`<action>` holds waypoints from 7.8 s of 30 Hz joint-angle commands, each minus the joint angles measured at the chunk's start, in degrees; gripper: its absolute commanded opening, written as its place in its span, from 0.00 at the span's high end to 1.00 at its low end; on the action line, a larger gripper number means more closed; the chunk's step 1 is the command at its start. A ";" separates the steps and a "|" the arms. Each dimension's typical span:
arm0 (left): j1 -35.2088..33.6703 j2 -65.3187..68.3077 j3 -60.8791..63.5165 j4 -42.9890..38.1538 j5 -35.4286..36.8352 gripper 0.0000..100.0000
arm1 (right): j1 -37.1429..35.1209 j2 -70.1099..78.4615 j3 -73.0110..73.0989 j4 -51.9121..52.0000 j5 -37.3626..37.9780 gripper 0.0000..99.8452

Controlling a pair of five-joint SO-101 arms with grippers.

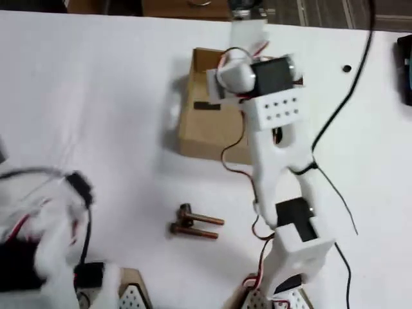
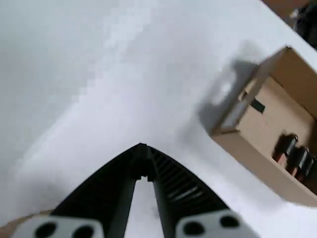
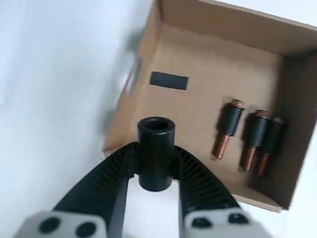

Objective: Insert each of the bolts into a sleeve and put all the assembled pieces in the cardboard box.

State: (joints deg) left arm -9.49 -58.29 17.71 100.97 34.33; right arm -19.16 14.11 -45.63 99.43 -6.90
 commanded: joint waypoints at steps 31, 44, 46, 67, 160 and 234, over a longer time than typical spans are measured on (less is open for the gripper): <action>40.70 26.90 6.81 -4.31 -81.41 0.98 | 20.35 -4.00 -2.55 1.45 5.27 0.98; 41.05 27.52 20.53 -21.63 -101.36 0.88 | 20.09 -4.09 5.80 1.45 5.27 0.98; 41.05 27.52 22.55 -24.70 -101.63 0.83 | 20.00 -4.09 5.80 1.45 5.27 0.98; 46.59 45.01 26.59 -43.34 -101.27 0.82 | 20.00 -4.00 5.89 1.45 5.27 0.98; 40.62 51.78 7.08 -39.21 31.74 0.98 | 19.91 -3.56 10.37 -2.68 5.19 0.98; 38.42 85.10 -11.38 -35.34 36.57 0.98 | 16.57 -3.47 13.71 -9.01 5.19 0.98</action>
State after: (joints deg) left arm 29.89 26.20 6.11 65.54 70.90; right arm -1.93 13.93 -31.65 91.43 -2.15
